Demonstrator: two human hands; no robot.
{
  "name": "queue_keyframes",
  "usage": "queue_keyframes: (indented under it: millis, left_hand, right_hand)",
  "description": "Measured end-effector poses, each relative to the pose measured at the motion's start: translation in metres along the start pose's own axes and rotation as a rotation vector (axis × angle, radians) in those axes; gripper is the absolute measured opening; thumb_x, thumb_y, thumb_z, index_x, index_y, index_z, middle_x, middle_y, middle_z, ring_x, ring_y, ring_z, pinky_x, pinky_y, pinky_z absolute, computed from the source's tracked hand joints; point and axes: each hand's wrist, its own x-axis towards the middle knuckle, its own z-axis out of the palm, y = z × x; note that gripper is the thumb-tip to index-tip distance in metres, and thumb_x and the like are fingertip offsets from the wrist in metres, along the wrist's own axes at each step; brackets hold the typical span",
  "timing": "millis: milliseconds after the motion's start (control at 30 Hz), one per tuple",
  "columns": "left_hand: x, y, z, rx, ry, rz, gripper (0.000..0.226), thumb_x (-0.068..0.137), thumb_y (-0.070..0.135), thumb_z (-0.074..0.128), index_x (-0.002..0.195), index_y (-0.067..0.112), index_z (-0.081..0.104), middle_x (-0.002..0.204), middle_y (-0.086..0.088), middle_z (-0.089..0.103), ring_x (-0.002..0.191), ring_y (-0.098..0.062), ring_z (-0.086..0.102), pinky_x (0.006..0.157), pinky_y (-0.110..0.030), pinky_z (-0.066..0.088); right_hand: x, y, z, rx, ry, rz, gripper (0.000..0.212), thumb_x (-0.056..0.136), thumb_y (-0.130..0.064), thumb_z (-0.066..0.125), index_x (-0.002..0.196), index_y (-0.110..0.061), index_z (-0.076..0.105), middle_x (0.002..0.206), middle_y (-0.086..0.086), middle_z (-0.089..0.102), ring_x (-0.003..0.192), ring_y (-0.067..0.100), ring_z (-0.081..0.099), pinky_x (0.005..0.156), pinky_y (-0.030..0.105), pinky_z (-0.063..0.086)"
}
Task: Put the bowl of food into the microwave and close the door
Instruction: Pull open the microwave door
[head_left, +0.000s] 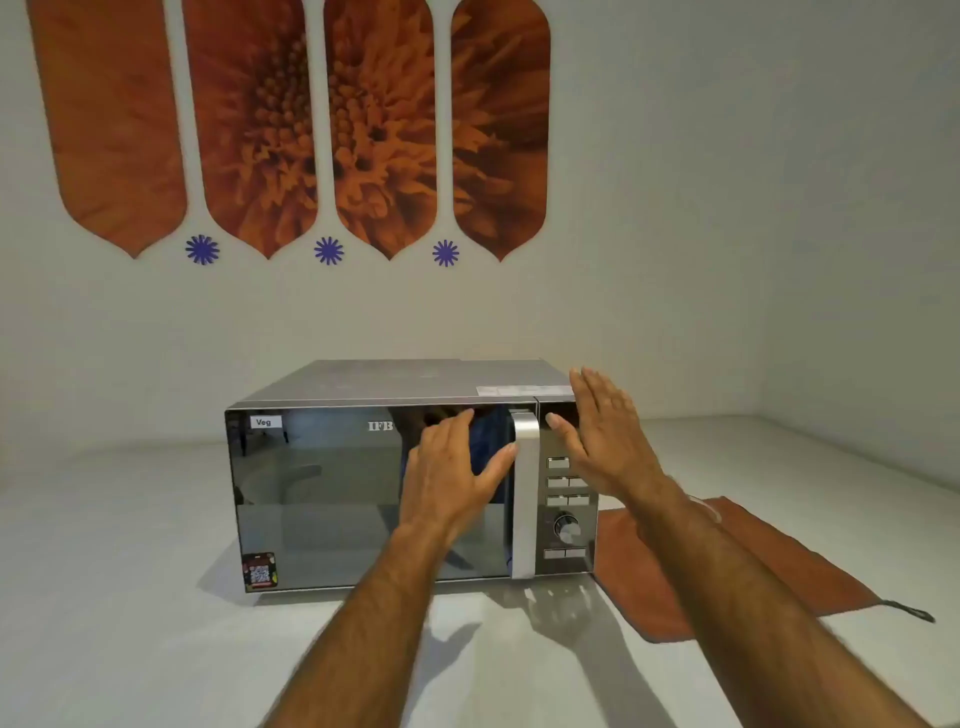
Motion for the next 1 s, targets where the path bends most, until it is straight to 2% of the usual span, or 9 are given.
queue_keyframes:
  millis: [133,233,333,400,500,567,667,800,1000]
  left_hand:
    - [0.004,0.016,0.023,-0.224,-0.028,-0.126,0.063,0.087,0.069,0.047,0.128,0.022,0.056,0.121,0.001,0.061,0.111,-0.016,0.052,0.094,-0.044,0.049]
    - [0.007,0.029,0.038,-0.386,-0.033,-0.190,0.049,0.089,0.067,0.049,0.116,0.027,0.058,0.108,0.005,0.063,0.098,-0.012,0.059,0.082,-0.034,0.054]
    - [0.011,0.039,0.045,-0.521,-0.014,-0.286,0.032,0.092,0.060,0.052,0.103,0.031,0.056,0.087,0.011,0.064,0.078,-0.008,0.064,0.062,-0.017,0.047]
    - [0.014,0.042,0.050,-0.561,0.014,-0.343,0.029,0.094,0.056,0.051,0.096,0.028,0.058,0.075,0.011,0.063,0.066,-0.005,0.062,0.053,-0.012,0.040]
    - [0.015,0.043,0.060,-0.620,0.010,-0.364,0.033,0.097,0.050,0.050,0.083,0.022,0.060,0.065,0.007,0.056,0.056,-0.007,0.055,0.053,-0.018,0.039]
    - [0.015,0.045,0.066,-0.652,-0.011,-0.371,0.032,0.099,0.046,0.049,0.080,0.023,0.059,0.066,0.006,0.057,0.059,-0.007,0.057,0.055,-0.021,0.041]
    - [0.015,0.047,0.071,-0.666,-0.009,-0.385,0.028,0.100,0.043,0.048,0.088,0.021,0.062,0.075,0.004,0.066,0.071,-0.006,0.067,0.059,-0.020,0.048]
    - [0.017,0.047,0.074,-0.648,-0.002,-0.393,0.029,0.101,0.040,0.046,0.093,0.016,0.061,0.073,0.001,0.064,0.070,-0.010,0.068,0.065,-0.029,0.059]
    - [0.018,0.047,0.073,-0.628,-0.012,-0.395,0.027,0.102,0.039,0.046,0.096,0.017,0.062,0.076,-0.002,0.066,0.071,-0.012,0.069,0.065,-0.028,0.059]
  right_hand:
    - [0.007,0.005,0.006,-0.009,-0.047,-0.021,0.074,0.098,-0.059,0.019,0.157,-0.016,0.010,0.166,0.007,0.010,0.152,0.022,0.004,0.122,0.043,0.002]
    - [0.010,0.008,0.011,-0.016,-0.060,-0.037,0.070,0.100,-0.056,0.021,0.156,-0.015,0.014,0.165,0.009,0.016,0.152,0.023,0.009,0.123,0.044,0.006]
    - [0.011,0.010,0.014,-0.042,-0.043,-0.058,0.066,0.101,-0.053,0.027,0.154,-0.013,0.021,0.161,0.010,0.025,0.150,0.025,0.017,0.121,0.044,0.013]
    - [0.011,0.012,0.015,-0.053,-0.022,-0.075,0.063,0.101,-0.051,0.030,0.152,-0.014,0.026,0.159,0.009,0.031,0.147,0.025,0.023,0.118,0.044,0.019]
    - [0.011,0.014,0.017,-0.058,0.004,-0.096,0.060,0.100,-0.049,0.034,0.149,-0.016,0.030,0.155,0.008,0.036,0.143,0.025,0.028,0.114,0.045,0.026]
    - [0.011,0.014,0.019,-0.061,0.001,-0.095,0.059,0.099,-0.048,0.037,0.149,-0.017,0.030,0.154,0.007,0.035,0.142,0.025,0.028,0.112,0.046,0.029]
    - [0.012,0.015,0.023,-0.067,0.009,-0.090,0.058,0.098,-0.046,0.039,0.148,-0.017,0.028,0.153,0.007,0.035,0.141,0.025,0.027,0.110,0.048,0.033]
    - [0.012,0.014,0.025,-0.082,0.017,-0.085,0.057,0.098,-0.044,0.040,0.147,-0.018,0.029,0.152,0.007,0.035,0.139,0.025,0.028,0.107,0.049,0.036]
    - [0.012,0.014,0.027,-0.092,0.025,-0.075,0.056,0.098,-0.044,0.041,0.146,-0.018,0.030,0.150,0.007,0.036,0.137,0.026,0.029,0.104,0.048,0.038]
